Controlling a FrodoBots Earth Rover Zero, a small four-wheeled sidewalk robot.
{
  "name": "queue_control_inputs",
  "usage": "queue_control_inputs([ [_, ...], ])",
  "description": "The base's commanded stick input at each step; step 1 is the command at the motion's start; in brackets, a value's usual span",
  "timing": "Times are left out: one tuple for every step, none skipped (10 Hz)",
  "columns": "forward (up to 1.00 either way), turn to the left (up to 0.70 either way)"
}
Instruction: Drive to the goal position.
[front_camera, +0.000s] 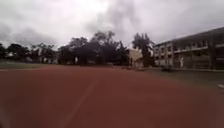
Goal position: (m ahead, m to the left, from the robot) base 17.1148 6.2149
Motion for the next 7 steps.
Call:
queue_control_inputs([
  [0.7, 0.0],
  [0.7, 0.0],
  [0.7, 0.0],
  [0.7, 0.0],
  [0.7, 0.0],
  [0.7, 0.0],
  [0.7, 0.0],
])
